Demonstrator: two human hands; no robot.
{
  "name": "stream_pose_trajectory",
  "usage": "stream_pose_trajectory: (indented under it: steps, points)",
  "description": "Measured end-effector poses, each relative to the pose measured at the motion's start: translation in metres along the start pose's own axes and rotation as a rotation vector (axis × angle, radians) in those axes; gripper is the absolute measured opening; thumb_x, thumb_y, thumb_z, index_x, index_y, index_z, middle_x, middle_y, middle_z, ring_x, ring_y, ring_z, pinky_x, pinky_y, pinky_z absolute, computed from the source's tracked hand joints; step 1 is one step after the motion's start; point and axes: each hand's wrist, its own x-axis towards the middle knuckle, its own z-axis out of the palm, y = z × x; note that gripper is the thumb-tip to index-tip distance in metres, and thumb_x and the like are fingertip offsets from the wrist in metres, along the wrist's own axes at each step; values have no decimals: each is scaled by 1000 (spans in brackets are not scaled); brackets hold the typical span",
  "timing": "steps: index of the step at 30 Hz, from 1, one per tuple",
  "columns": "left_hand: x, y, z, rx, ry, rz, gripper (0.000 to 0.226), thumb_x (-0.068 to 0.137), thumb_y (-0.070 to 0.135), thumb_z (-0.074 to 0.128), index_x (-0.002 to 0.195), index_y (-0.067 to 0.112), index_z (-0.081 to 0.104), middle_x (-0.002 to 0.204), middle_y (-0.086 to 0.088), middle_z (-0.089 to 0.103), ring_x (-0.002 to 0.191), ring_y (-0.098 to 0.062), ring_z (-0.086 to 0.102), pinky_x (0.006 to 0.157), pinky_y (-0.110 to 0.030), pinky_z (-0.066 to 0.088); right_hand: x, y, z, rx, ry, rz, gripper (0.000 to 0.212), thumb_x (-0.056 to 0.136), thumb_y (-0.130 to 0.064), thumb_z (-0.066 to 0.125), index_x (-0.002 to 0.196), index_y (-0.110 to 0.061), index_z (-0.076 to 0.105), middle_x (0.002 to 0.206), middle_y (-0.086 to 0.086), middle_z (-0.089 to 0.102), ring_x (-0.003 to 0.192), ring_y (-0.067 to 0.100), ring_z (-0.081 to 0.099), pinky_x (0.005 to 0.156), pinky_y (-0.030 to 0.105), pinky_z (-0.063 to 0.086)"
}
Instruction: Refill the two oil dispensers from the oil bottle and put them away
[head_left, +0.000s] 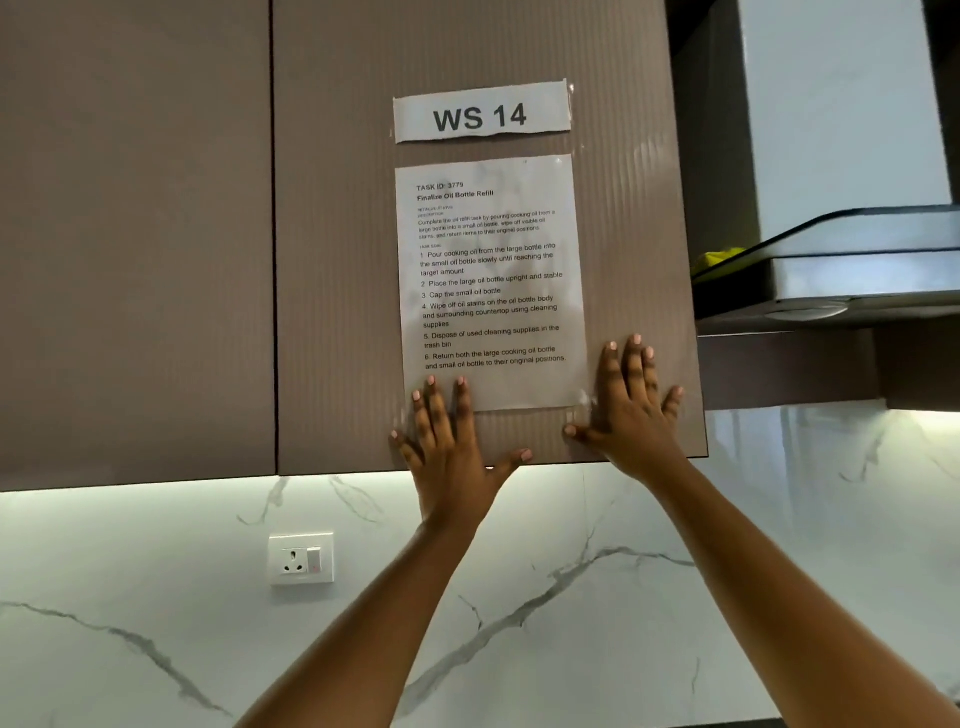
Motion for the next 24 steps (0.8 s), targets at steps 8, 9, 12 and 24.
stream_pose_trajectory:
  steps: [8, 9, 12, 24]
  points:
    - [16, -11, 28, 100, 73, 93, 114, 65, 92, 27, 153, 21, 11, 160, -13, 13, 147, -34, 12, 109, -68, 13, 30, 17, 42, 85, 47, -36, 121, 55, -94, 24, 140, -27, -30, 144, -3, -41, 133, 20, -38, 104, 53, -18]
    - [18, -12, 29, 111, 84, 103, 114, 65, 92, 25, 153, 21, 11, 160, -12, 13, 147, -33, 11, 109, -67, 11, 32, 17, 45, 94, 68, -37, 122, 54, -95, 21, 142, -26, -28, 145, -3, -40, 133, 20, -38, 104, 53, -19]
    - [17, -15, 33, 124, 122, 129, 111, 68, 91, 23, 153, 21, 13, 161, -11, 13, 148, -31, 10, 110, -66, 7, 35, 19, 52, 97, 110, -55, 121, 54, -96, 17, 142, -27, -28, 146, -3, -40, 133, 19, -39, 103, 53, -21]
    - [4, -19, 38, 159, 135, 174, 92, 84, 76, 29, 154, 18, 12, 161, -11, 11, 148, -30, 7, 114, -64, 9, 18, 10, 70, 145, 272, -37, 99, 77, -78, 24, 150, -18, -7, 156, 5, -20, 139, 19, -26, 110, 55, -12]
